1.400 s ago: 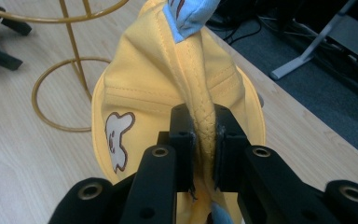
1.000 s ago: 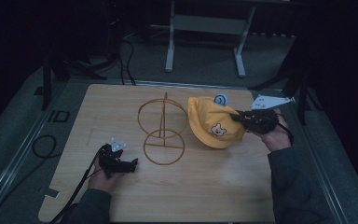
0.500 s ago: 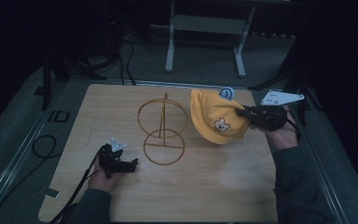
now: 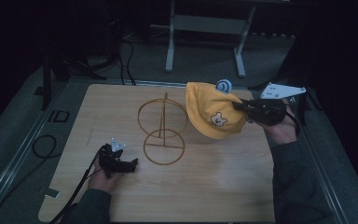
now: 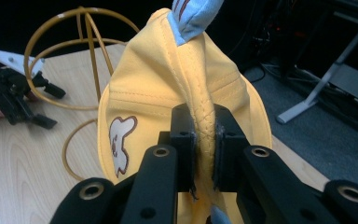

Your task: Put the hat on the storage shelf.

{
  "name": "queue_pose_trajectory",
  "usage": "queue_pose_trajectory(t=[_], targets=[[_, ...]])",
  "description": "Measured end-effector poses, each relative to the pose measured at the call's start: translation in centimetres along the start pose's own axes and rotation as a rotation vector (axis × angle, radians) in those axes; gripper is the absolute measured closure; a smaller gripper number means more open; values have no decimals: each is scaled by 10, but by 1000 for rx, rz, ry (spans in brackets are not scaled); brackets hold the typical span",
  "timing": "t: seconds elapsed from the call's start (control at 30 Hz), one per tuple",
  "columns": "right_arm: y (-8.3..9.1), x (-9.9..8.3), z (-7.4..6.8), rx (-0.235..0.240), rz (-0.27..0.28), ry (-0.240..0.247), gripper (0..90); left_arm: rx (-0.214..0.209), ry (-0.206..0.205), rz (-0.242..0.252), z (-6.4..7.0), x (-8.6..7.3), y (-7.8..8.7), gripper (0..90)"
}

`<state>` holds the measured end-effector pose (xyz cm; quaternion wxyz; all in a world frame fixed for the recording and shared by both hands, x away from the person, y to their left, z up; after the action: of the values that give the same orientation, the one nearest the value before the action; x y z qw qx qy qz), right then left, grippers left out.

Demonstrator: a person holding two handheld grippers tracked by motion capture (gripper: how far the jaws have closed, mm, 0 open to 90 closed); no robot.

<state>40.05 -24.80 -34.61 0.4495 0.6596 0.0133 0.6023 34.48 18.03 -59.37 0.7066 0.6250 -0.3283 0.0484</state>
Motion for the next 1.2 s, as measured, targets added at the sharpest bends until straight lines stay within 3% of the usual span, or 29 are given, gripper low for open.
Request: queue_pose_trajectory(t=[0.4, 1.2], targets=[[0, 20, -6, 27, 46, 25, 813, 0, -1, 0, 0, 0, 0, 19], [-11, 55, -19, 108, 74, 70, 814, 0, 0, 1, 0, 0, 0, 19]])
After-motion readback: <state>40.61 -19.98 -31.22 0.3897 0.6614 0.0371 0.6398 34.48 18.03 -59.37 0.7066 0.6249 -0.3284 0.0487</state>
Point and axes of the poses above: each handheld gripper's, and its own axes: y roughly backward along the jaws, x roughly out of its top, z roughly to its right, the point moved 4 cm from there along -y, roughly forward along the jaws, and after that the axes turned 12 degrees about -z, right-handed, at the moved point
